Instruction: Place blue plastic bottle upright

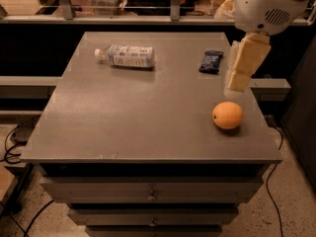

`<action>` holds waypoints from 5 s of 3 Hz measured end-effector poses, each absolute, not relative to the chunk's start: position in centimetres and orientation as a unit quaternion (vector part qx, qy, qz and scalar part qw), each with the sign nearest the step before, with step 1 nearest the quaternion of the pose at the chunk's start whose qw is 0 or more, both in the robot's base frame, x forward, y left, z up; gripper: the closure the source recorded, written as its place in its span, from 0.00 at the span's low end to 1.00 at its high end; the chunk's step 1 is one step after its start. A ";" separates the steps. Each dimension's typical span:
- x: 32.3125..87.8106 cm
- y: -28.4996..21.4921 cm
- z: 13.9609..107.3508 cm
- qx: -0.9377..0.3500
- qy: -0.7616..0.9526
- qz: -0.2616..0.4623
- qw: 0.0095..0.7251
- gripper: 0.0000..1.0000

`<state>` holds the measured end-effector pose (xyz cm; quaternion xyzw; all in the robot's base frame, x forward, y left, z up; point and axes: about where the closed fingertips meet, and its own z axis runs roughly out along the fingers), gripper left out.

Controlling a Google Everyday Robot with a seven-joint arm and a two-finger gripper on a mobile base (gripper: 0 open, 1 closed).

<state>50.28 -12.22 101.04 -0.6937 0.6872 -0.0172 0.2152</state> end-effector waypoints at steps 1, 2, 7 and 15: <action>51.0 -10.9 101.2 -0.709 0.673 -0.026 0.209 0.00; 53.0 -7.8 100.9 -0.743 0.639 -0.040 0.195 0.00; 66.4 5.8 94.3 -0.787 0.589 -0.032 0.179 0.00; 74.4 10.6 84.7 -0.750 0.646 -0.011 0.143 0.00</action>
Offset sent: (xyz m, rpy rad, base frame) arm 0.0501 0.0794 -0.0086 -0.1576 -0.0159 0.2348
